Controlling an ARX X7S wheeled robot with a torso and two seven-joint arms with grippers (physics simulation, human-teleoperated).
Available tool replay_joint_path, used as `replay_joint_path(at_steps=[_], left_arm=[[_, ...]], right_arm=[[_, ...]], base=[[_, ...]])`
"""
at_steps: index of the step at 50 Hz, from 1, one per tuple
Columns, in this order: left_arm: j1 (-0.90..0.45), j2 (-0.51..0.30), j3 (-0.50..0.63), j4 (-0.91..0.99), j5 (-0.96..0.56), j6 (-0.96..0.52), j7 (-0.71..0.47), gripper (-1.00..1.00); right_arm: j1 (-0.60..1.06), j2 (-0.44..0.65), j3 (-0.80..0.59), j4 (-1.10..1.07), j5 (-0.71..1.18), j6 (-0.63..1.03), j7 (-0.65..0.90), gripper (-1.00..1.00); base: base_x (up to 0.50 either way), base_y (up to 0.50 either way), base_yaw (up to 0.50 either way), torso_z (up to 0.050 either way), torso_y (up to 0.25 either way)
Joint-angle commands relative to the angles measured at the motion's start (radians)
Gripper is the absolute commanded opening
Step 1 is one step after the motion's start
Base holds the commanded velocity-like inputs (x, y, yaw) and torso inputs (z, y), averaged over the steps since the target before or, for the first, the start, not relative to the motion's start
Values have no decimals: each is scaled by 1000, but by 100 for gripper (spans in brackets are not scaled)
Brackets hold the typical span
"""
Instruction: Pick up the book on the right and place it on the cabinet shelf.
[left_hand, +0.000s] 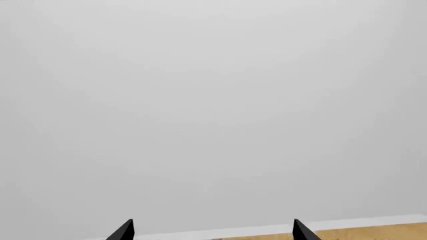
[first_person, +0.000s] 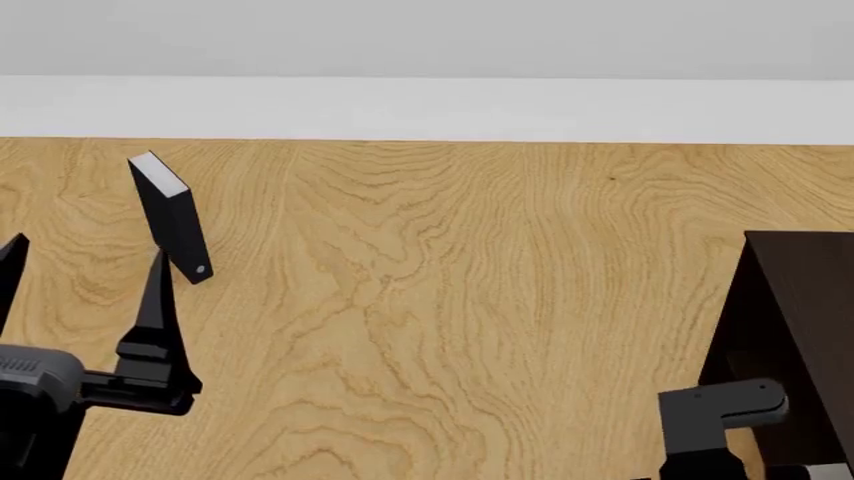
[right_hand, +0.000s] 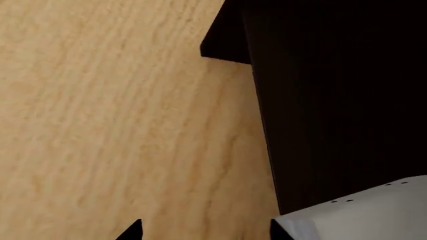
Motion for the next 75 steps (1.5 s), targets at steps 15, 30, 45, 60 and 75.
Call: replay_joint_path(at_steps=[15,30,45,60,75], left_arm=[[-1,-5,11,-1,8,3,-4,100],[1,-12,8,14,-3,-3,-9,100],[3,-16,9,25,-11,-9,-14,100],[1,-20,8,31,-17,-12,-17,100],[2,-24,7,34,-21,-10,-21,100]], right_arm=[[25,49,-24,97,-50,-126,56,100],[-46,63,-29,-196,-24,-67,103,100],[-52,46,-67,-323,-28,-41,109,100],[-16,17,-106,-374,-36,-26,89,100],[-9,16,-101,-536,-16,-21,99,100]], base=[[23,-10,-4,0,0],[11,-10,-3,0,0],[0,-1,0,0,0],[0,0,0,0,0],[0,0,0,0,0]])
